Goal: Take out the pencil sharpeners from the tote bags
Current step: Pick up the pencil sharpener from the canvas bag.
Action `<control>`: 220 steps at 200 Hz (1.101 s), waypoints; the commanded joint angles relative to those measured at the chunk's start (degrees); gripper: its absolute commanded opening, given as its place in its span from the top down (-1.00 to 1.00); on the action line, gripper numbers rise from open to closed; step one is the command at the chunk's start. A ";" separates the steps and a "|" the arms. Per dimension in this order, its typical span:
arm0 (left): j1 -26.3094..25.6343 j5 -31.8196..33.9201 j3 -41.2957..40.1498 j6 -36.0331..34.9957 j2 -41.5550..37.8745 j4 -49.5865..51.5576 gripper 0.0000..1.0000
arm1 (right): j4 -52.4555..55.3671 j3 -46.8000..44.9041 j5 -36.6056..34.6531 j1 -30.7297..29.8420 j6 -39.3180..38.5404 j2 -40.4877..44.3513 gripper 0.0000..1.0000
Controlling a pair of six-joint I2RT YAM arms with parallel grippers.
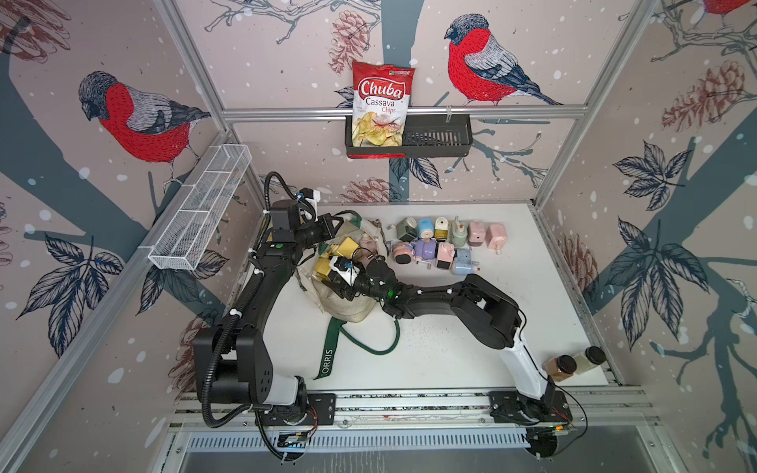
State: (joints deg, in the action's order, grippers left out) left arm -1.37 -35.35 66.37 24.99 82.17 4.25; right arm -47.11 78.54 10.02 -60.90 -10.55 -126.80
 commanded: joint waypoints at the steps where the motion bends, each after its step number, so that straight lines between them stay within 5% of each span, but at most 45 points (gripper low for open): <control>1: 0.55 1.69 0.35 -0.47 0.09 -1.50 1.00 | -5.53 -1.77 -1.46 -0.50 0.64 2.03 -0.04; 152: 1.25 5.54 -0.03 -1.33 0.84 -0.68 1.00 | -7.23 -19.79 -7.59 -1.14 9.89 19.18 -0.03; 220: 1.16 6.03 -0.09 -0.92 1.23 -0.41 1.00 | 5.77 -27.70 -15.92 -0.84 7.26 34.18 -0.04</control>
State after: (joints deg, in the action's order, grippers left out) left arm -0.49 -30.94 66.35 24.01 83.11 4.19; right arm -46.11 52.90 -0.84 -62.06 -1.23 -96.88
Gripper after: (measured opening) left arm 0.058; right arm 0.622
